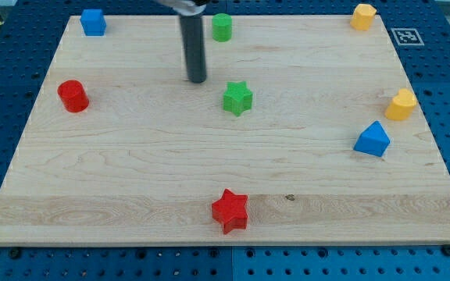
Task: Slide green star towards bottom right
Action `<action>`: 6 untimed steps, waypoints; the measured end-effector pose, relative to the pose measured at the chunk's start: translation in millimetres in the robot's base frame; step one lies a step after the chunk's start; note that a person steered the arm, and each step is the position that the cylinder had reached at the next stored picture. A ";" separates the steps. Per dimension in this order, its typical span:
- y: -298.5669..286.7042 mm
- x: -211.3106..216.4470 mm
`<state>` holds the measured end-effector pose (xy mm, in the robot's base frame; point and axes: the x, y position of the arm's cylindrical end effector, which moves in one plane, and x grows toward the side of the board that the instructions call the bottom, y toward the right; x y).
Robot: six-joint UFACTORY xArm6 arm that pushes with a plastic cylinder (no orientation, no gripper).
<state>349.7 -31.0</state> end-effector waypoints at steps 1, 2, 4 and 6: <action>38.5 8.1; 39.6 38.7; 57.5 91.7; 45.7 118.9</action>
<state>468.7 14.6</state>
